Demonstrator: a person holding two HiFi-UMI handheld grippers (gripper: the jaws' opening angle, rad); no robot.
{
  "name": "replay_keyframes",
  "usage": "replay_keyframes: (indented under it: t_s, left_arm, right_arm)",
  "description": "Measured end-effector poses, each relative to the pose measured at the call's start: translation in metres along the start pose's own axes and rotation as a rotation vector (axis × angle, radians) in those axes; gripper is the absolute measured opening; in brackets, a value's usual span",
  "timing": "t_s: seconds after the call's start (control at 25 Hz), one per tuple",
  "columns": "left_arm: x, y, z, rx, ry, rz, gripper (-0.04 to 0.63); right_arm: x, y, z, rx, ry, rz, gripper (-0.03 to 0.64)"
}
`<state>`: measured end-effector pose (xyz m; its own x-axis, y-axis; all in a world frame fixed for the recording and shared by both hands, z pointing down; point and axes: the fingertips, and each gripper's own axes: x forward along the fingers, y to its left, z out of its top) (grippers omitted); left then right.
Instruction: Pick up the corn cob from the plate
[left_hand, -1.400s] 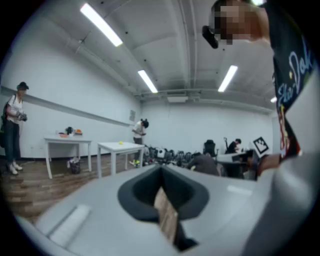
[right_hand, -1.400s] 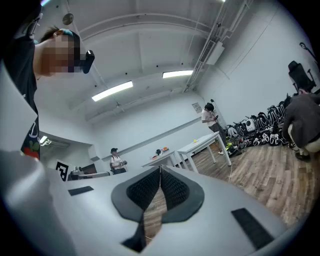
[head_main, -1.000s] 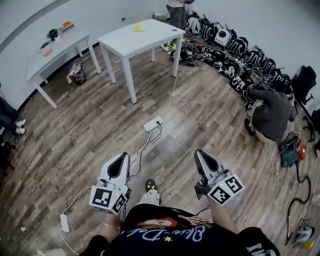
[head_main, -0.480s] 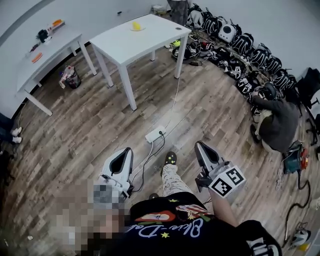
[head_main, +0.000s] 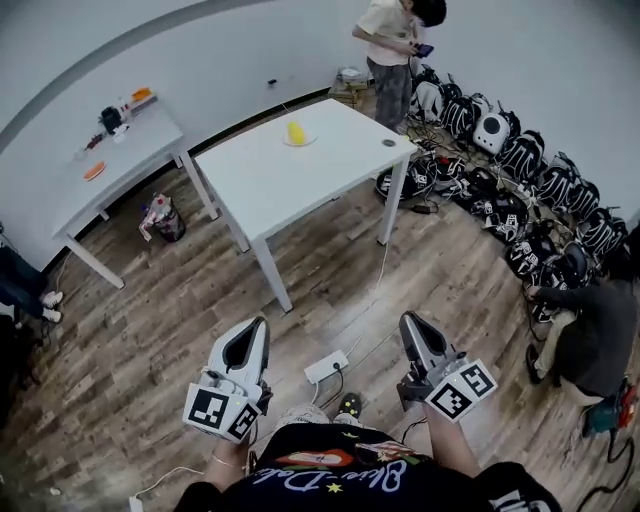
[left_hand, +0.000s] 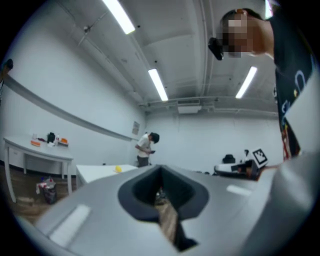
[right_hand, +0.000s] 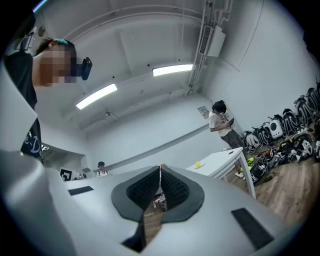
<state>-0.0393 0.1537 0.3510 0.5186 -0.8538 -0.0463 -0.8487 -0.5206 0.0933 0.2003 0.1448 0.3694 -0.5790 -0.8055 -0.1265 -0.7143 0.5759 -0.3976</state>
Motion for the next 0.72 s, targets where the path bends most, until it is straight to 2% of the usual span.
replay_keyframes:
  t_s: [0.12,0.24,0.44,0.6,0.72]
  left_arm:
    - [0.043,0.012,-0.011,-0.052,0.044,0.03,-0.008]
    - [0.082,0.031,-0.016,0.001,0.089,0.033,-0.008]
    - [0.154,0.09,-0.013,0.012,0.05,0.045,-0.008]
    - [0.24,0.154,-0.022,0.016,0.02,0.042,-0.008]
    - [0.319,0.209,-0.019,0.083,0.033,0.046,-0.008]
  right_arm:
    - [0.036,-0.032,0.007,-0.014,0.017,0.019,0.017]
    - [0.069,-0.051,0.009,0.007,0.025,0.044,0.017]
    - [0.136,-0.096,0.0,0.012,0.081,0.032,0.017]
    - [0.226,-0.142,0.0,-0.057,0.139,0.082,0.017]
    - [0.317,-0.177,0.021,-0.089,0.098,0.108,0.017]
